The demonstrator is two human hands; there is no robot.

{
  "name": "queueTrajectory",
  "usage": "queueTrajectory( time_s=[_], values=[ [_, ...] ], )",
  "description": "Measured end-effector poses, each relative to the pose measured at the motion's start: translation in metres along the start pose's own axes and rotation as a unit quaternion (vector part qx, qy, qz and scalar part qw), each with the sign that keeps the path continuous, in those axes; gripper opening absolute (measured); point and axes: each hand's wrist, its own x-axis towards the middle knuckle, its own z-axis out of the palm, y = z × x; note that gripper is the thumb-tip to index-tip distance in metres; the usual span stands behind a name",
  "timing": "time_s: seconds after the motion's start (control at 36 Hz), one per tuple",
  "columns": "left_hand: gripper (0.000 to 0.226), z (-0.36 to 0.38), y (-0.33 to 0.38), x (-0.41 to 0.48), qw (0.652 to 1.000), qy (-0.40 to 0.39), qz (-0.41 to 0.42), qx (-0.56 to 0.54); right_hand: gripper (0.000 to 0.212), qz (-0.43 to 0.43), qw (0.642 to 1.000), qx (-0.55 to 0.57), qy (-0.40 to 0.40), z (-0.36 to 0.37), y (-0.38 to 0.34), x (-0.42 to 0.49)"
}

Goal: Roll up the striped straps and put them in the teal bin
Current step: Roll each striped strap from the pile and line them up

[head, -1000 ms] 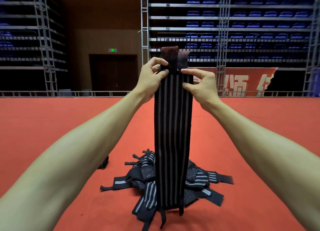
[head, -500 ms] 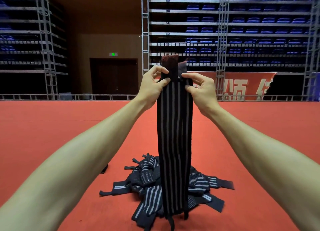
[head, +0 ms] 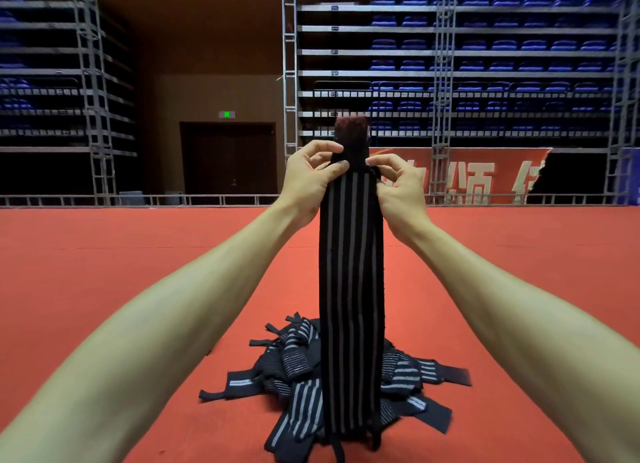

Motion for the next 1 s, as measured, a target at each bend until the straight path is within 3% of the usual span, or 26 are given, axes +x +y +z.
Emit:
queueTrajectory(
  time_s=[0.36, 0.44, 0.56, 0.67, 0.75, 0.83, 1.0],
  values=[
    [0.021, 0.005, -0.011, 0.003, 0.996, 0.055, 0.035, 0.067, 0.023, 0.055, 0.993, 0.102, 0.010, 0.002, -0.004, -0.004],
    [0.020, 0.006, -0.012, 0.002, 0.994, 0.055, 0.048, 0.077, 0.013, 0.029, 0.997, 0.066, -0.014, -0.001, -0.002, -0.004],
    [0.024, 0.006, -0.017, 0.004, 0.992, 0.062, 0.058, 0.095, 0.030, 0.002, 1.000, 0.018, -0.021, -0.002, -0.004, -0.006],
    [0.022, 0.008, -0.017, 0.002, 0.991, 0.043, 0.062, 0.108, 0.032, 0.002, 1.000, 0.004, -0.008, 0.000, -0.004, -0.007],
    [0.018, 0.008, -0.017, -0.003, 0.991, -0.013, 0.046, 0.122, 0.029, 0.001, 1.000, -0.009, -0.002, -0.001, -0.001, -0.009],
    [0.028, 0.008, -0.021, -0.009, 0.985, -0.062, 0.041, 0.157, 0.028, -0.002, 1.000, -0.012, -0.002, 0.000, 0.003, -0.010],
    [0.038, 0.006, -0.029, -0.013, 0.977, -0.052, 0.086, 0.188, 0.032, -0.014, 0.998, -0.056, -0.010, 0.003, 0.005, -0.009]
  ],
)
